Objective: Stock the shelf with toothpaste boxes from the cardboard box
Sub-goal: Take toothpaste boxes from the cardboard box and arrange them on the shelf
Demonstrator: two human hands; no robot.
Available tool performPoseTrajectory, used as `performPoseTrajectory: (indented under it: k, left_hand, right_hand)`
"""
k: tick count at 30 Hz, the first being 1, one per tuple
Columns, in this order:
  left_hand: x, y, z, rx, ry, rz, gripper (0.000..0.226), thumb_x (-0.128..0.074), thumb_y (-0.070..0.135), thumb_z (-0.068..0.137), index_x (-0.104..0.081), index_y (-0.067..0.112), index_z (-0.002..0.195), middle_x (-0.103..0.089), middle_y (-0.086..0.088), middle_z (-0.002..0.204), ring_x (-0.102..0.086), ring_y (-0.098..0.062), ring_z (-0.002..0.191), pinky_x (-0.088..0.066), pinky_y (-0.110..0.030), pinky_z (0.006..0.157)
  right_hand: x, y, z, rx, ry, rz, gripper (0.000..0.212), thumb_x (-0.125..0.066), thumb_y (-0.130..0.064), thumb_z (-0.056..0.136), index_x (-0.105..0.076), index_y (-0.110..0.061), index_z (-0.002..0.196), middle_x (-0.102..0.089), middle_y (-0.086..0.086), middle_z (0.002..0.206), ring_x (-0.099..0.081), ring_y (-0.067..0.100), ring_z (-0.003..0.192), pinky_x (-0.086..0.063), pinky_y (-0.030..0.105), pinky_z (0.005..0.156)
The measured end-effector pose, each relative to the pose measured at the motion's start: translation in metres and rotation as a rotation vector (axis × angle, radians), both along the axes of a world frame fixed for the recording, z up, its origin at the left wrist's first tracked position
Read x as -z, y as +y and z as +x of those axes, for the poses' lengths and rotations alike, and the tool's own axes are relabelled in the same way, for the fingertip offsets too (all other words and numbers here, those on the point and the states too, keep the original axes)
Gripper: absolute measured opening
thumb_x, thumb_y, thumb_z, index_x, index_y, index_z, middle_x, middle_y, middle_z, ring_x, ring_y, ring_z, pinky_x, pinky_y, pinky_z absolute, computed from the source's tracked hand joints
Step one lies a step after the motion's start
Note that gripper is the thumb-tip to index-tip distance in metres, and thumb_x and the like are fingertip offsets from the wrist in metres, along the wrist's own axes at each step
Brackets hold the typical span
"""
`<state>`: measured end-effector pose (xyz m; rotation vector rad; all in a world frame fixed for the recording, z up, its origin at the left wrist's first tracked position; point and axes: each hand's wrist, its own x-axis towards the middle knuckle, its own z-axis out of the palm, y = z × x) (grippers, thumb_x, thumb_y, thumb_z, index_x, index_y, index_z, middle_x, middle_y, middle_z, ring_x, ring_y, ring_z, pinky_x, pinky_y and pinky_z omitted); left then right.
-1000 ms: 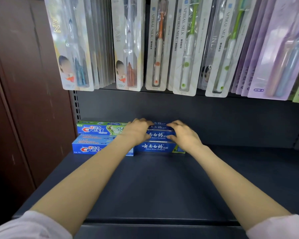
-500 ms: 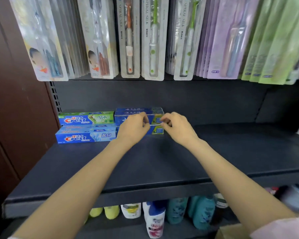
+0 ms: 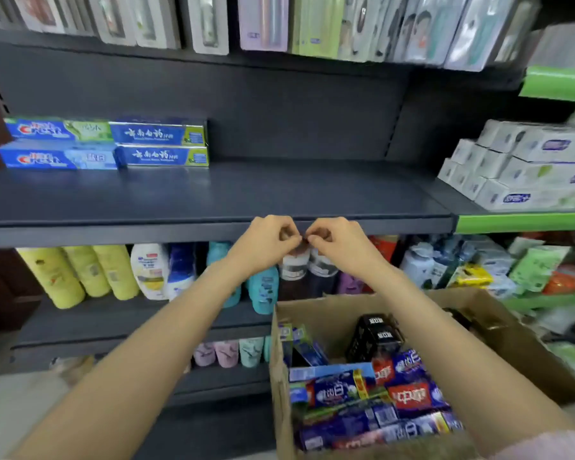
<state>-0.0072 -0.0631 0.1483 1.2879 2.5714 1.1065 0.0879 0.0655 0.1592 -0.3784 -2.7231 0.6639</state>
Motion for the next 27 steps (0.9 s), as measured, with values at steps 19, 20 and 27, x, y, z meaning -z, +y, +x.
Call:
performPoseTrajectory:
  k: [19, 20, 27]
  left_hand:
    - [0.168, 0.040, 0.112, 0.160, 0.179, -1.068, 0.081, -0.055, 0.075, 0.072, -0.049, 0.019, 0.130, -0.055, -0.006, 0.130, -0.049, -0.027, 0.121, -0.034, -0.040, 0.098]
    - [0.171, 0.041, 0.111, 0.200, 0.181, -1.161, 0.095, -0.055, 0.081, 0.065, -0.040, 0.022, 0.138, -0.049, -0.005, 0.137, -0.044, -0.027, 0.127, -0.030, -0.042, 0.104]
    - [0.180, 0.043, 0.108, 0.200, 0.227, -1.163, 0.039, -0.065, 0.032, 0.086, -0.052, 0.015, 0.118, -0.059, -0.006, 0.121, -0.055, -0.026, 0.112, -0.039, -0.039, 0.096]
  right_hand:
    - [0.222, 0.060, 0.085, -0.061, -0.732, -0.091, 0.038, -0.056, -0.017, 0.091, -0.053, -0.008, 0.127, -0.059, 0.015, 0.125, -0.055, 0.033, 0.114, -0.047, 0.038, 0.092]
    - [0.229, 0.060, 0.084, -0.077, -0.774, -0.080, 0.039, -0.056, -0.016, 0.091, -0.051, -0.009, 0.129, -0.058, 0.016, 0.126, -0.055, 0.033, 0.114, -0.047, 0.038, 0.092]
    - [0.257, 0.059, 0.089, -0.059, -0.902, 0.074, 0.058, -0.065, -0.021, 0.087, -0.042, -0.008, 0.138, -0.041, 0.018, 0.138, -0.038, 0.033, 0.128, -0.034, 0.036, 0.104]
